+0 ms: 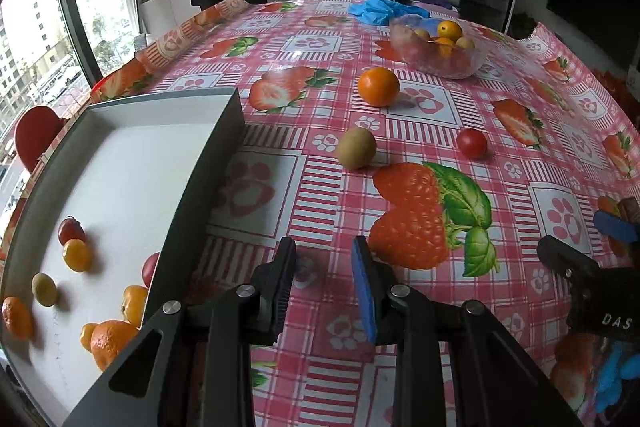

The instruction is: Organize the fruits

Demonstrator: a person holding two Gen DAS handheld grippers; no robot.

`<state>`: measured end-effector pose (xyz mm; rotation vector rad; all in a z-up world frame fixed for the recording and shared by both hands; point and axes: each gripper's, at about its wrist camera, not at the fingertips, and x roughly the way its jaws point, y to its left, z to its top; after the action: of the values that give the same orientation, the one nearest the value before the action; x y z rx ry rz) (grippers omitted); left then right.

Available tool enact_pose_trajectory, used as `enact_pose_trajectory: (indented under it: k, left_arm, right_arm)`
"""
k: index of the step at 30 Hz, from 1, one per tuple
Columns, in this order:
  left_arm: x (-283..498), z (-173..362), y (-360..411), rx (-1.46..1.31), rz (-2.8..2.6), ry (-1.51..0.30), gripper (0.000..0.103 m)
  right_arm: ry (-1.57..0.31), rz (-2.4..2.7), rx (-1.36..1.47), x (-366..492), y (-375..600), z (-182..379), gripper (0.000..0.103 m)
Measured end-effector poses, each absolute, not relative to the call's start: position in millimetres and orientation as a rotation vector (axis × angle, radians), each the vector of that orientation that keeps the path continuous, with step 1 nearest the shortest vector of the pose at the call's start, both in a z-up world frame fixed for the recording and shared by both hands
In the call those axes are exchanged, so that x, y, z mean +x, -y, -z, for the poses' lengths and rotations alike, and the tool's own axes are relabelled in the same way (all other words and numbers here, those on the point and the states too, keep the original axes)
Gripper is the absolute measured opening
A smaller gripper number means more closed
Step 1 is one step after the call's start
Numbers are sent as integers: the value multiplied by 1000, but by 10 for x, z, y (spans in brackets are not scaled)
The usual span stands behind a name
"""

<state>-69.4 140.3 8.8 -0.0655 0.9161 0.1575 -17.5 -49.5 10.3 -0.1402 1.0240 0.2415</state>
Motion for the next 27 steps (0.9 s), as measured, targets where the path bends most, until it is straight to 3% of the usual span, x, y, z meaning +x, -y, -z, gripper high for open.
enact_pose_trajectory:
  k: [10, 19, 20, 22, 24, 27]
  left_arm:
    - [-692, -87, -1401, -68, -158, -913, 31]
    - [-703, -89, -1392, -68, -150, -908, 31]
    - [-707, -89, -1394, -69, -148, -908, 31]
    - [-710, -88, -1393, -70, -146, -906, 31]
    - [-719, -87, -1389, -69, -146, -901, 31]
    - [-727, -87, -1400, -72, -145, -898, 31]
  right_arm:
    - [-1013, -325, -208, 111, -63, -130, 103]
    - [-983, -310, -179, 424, -352, -111, 91]
    - [-975, -306, -174, 437, -363, -118, 86]
    - [-950, -308, -171, 439, -376, -146, 66]
    - [-940, -320, -160, 431, -354, -170, 25]
    - [-954, -341, -132, 400, -265, -182, 25]
